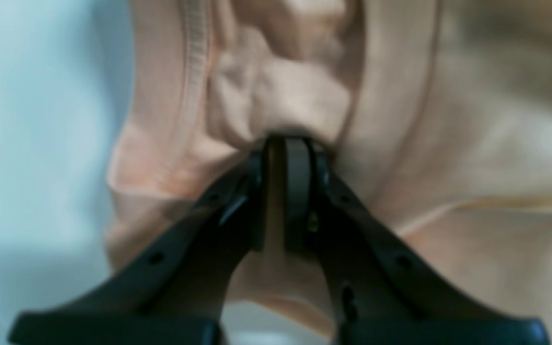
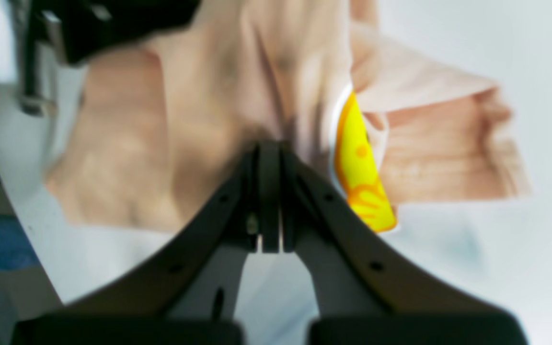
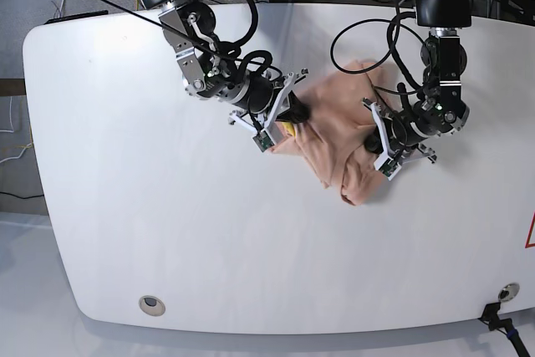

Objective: Fold the T-shirt properly
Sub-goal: 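Lower the bundle with both grippers and tuck the ends together, then press the folded bundle flat with both grippers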

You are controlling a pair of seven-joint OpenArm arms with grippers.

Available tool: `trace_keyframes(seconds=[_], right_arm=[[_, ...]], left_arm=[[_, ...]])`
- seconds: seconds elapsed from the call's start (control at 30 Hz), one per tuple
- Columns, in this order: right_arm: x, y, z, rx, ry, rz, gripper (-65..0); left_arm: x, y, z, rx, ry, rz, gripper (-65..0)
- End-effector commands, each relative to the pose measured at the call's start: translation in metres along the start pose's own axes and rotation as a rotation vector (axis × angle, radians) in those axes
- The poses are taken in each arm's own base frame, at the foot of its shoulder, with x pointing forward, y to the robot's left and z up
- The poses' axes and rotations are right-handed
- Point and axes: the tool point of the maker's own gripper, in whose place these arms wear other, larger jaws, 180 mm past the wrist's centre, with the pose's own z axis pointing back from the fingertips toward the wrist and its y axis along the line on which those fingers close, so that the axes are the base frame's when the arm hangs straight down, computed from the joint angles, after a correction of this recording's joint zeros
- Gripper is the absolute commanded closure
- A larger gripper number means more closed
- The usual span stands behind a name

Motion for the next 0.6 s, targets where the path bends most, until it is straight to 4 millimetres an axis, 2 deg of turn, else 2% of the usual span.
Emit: trace_keyframes(seconds=[0.0, 0.07, 0.17, 0.33, 0.4, 0.47, 0.57], right_arm=[[0.024, 0.008, 0.005, 0.012, -0.072, 0.008, 0.0], [0.022, 0.016, 0.003, 0.023, -0.078, -0.007, 0.0], [0.029, 0.018, 0.006, 0.025, -0.095, 0.002, 0.0], [0.058, 0.023, 0.013, 0.032, -0.160, 0.046, 0.0], [0.068, 0.022, 0.013, 0.031, -0.175, 0.061, 0.0], [0.081, 0.020, 0.014, 0.029, -0.196, 0.082, 0.0], [0.097, 0.015, 0.012, 0.020, -0.212, 0.109, 0.0]], left_arm=[[0.020, 0.002, 0.001, -0.001, -0.041, -0.041, -4.5], [0.025, -0.001, 0.000, -0.011, -0.046, -0.057, -4.5], [0.031, 0.000, 0.003, -0.002, -0.063, -0.071, -4.5], [0.053, 0.015, 0.027, 0.060, -0.115, -0.145, -4.5], [0.052, 0.015, 0.034, 0.075, -0.125, -0.149, -4.5], [0.048, 0.025, 0.050, 0.125, -0.140, -0.131, -4.5], [0.033, 0.023, 0.064, 0.151, -0.131, -0.118, -4.5]])
